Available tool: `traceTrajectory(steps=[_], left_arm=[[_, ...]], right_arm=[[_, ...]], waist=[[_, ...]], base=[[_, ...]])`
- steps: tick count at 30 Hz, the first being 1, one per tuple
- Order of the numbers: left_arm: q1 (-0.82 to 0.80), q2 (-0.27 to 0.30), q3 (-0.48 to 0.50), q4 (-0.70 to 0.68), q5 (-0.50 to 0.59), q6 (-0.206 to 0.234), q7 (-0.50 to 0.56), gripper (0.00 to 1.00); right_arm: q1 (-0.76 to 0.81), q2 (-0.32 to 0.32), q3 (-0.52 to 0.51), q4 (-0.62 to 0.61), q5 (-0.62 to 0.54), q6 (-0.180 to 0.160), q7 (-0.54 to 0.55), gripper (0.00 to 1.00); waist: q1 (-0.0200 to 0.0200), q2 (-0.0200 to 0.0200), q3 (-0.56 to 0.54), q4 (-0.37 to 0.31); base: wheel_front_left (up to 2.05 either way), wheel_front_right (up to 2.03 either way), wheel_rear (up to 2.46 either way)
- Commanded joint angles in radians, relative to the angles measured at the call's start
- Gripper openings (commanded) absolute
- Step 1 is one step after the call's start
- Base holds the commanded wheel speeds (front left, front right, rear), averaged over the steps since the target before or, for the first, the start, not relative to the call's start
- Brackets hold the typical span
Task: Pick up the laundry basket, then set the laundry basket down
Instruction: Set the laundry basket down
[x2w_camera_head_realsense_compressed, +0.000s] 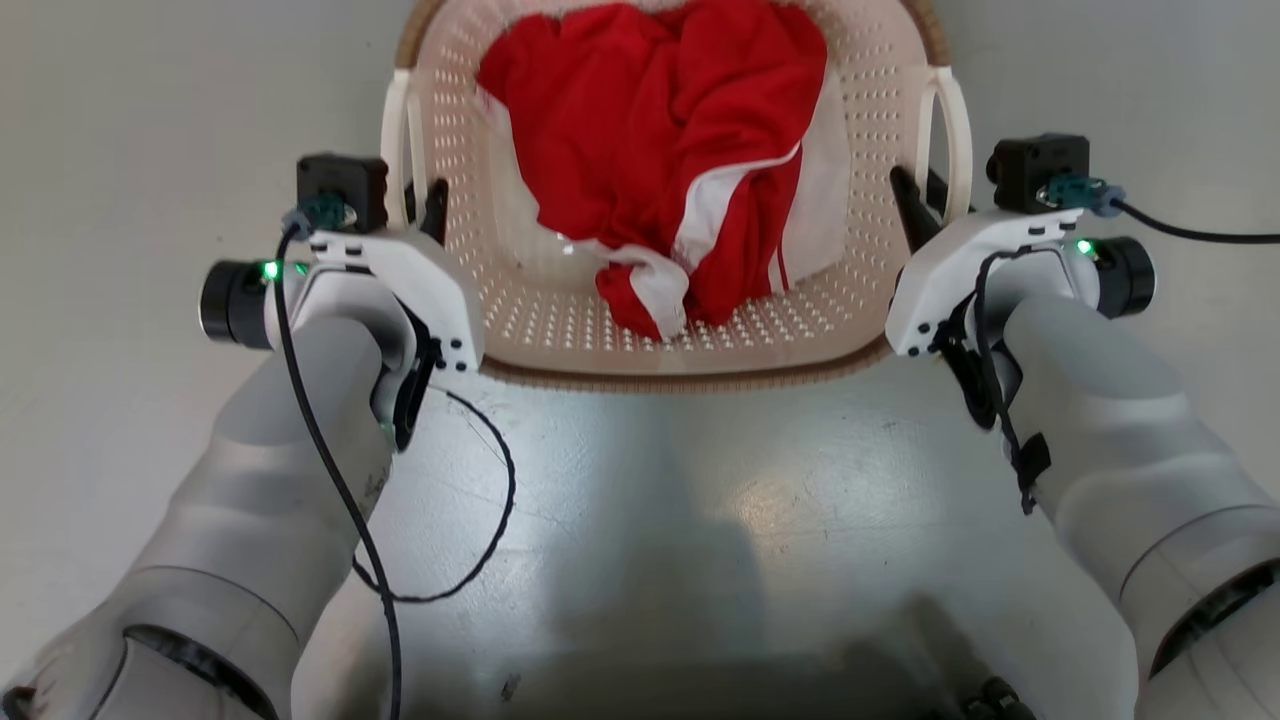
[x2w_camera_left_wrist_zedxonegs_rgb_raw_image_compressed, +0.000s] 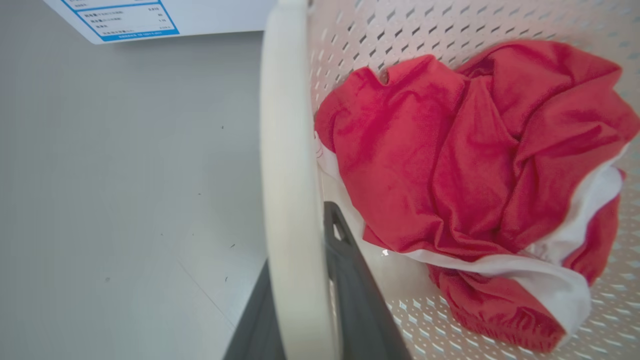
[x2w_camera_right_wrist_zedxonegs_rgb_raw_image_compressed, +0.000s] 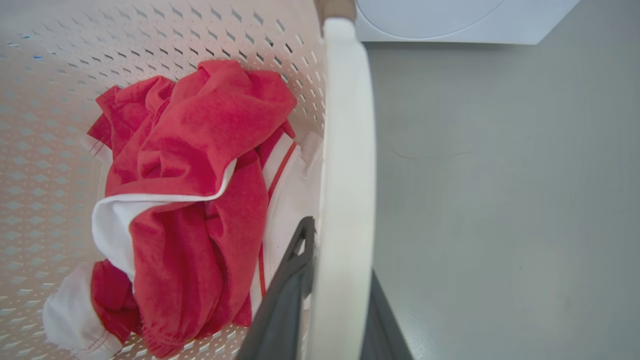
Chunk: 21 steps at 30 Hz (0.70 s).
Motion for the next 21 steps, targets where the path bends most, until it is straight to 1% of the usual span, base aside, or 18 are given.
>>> traceTrajectory(steps=[1, 8, 21], left_arm=[[-0.023, 0.015, 0.021, -0.030, 0.031, 0.000, -0.005, 0.00], [-0.039, 0.021, 0.063, -0.054, 0.080, -0.003, -0.005, 0.00], [-0.050, 0.006, 0.111, -0.026, 0.135, -0.021, -0.005, 0.00]], right_arm=[[0.013, 0.020, 0.006, -0.015, -0.023, 0.015, -0.026, 0.00], [-0.002, 0.013, -0.021, -0.015, -0.059, 0.015, -0.029, 0.00], [-0.003, 0.014, -0.079, -0.014, -0.111, 0.015, -0.031, 0.00]], waist=[[-0.0001, 0.0000, 0.020, 0.000], [-0.0001, 0.0000, 0.054, 0.001], [-0.0001, 0.0000, 0.089, 0.003]], base=[[0.00, 0.00, 0.00], [0.00, 0.00, 0.00], [0.00, 0.00, 0.00]])
